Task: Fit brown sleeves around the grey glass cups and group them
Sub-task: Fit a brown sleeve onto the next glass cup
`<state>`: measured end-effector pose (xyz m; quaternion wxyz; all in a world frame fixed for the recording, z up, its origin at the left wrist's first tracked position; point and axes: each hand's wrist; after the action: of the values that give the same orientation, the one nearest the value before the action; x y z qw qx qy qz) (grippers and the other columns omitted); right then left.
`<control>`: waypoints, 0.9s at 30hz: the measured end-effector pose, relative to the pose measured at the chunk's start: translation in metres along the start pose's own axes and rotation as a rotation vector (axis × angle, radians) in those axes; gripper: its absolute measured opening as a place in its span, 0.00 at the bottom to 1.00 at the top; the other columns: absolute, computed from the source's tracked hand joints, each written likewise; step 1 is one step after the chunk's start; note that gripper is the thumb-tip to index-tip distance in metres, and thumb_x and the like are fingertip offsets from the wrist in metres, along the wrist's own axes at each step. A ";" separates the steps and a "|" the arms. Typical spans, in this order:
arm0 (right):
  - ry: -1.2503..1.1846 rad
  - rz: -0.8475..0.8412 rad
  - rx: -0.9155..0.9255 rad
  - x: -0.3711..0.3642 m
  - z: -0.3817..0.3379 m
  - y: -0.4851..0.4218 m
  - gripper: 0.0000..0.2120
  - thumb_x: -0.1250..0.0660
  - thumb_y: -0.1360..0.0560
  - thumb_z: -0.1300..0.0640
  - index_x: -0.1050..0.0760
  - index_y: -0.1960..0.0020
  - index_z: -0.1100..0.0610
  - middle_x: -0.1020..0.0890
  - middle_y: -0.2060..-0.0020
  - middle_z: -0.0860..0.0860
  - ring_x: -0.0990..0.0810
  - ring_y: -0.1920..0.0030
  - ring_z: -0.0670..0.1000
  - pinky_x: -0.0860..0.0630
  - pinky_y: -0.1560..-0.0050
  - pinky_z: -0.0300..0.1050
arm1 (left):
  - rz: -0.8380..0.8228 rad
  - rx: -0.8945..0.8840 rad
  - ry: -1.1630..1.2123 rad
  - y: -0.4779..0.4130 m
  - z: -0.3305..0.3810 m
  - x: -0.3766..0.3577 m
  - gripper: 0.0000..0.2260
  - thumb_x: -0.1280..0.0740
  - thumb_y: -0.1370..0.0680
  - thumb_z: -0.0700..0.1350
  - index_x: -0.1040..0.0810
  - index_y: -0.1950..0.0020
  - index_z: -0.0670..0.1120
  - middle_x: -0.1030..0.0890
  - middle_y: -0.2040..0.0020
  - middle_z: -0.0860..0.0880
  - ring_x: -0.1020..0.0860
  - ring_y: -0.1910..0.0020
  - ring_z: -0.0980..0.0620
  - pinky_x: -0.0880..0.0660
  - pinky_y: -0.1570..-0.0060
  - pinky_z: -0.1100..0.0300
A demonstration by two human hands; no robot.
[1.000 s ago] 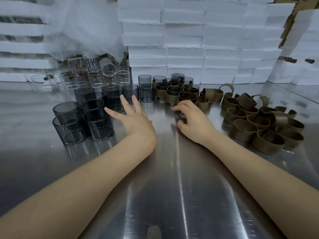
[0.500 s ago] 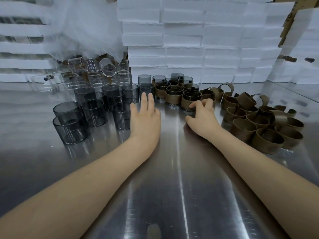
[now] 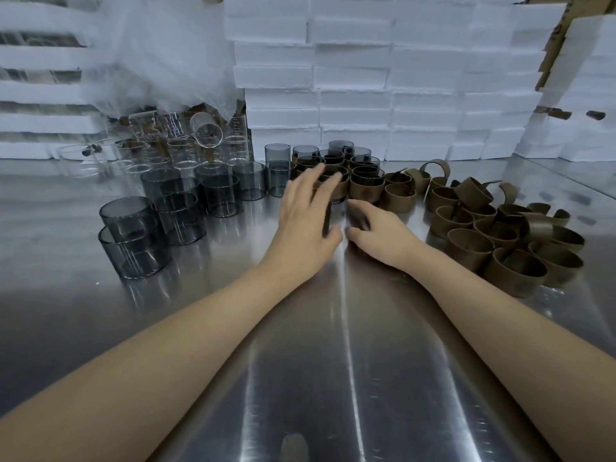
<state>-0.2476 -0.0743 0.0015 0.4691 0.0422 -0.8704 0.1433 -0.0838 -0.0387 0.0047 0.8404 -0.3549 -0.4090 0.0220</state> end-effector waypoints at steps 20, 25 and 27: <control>-0.385 0.273 0.347 -0.003 -0.012 0.008 0.28 0.22 0.34 0.63 0.29 0.39 0.50 0.25 0.45 0.51 0.23 0.48 0.47 0.26 0.44 0.35 | -0.016 0.183 0.617 -0.005 -0.022 -0.002 0.29 0.22 0.31 0.47 0.29 0.32 0.50 0.22 0.43 0.65 0.25 0.40 0.65 0.28 0.37 0.62; -0.298 0.248 0.361 -0.002 -0.011 0.006 0.31 0.24 0.34 0.67 0.28 0.35 0.51 0.29 0.46 0.51 0.25 0.48 0.45 0.30 0.44 0.29 | -0.066 0.173 0.563 -0.005 -0.023 -0.001 0.30 0.21 0.31 0.47 0.29 0.32 0.52 0.23 0.38 0.59 0.26 0.37 0.65 0.29 0.34 0.61; -0.307 0.235 0.352 -0.001 -0.012 0.007 0.31 0.25 0.33 0.67 0.28 0.33 0.53 0.30 0.46 0.51 0.26 0.47 0.44 0.30 0.44 0.28 | -0.081 0.189 0.558 -0.005 -0.022 -0.001 0.33 0.21 0.31 0.47 0.31 0.28 0.52 0.25 0.34 0.56 0.28 0.35 0.65 0.30 0.32 0.61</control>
<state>-0.2393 -0.0639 0.0052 0.2973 0.0431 -0.8920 0.3377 -0.0698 -0.0554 -0.0021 0.9499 -0.2508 -0.1723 -0.0721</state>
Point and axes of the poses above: each hand's wrist, its own y-axis away from the middle knuckle, its own x-axis out of the back of the hand, z = x × y
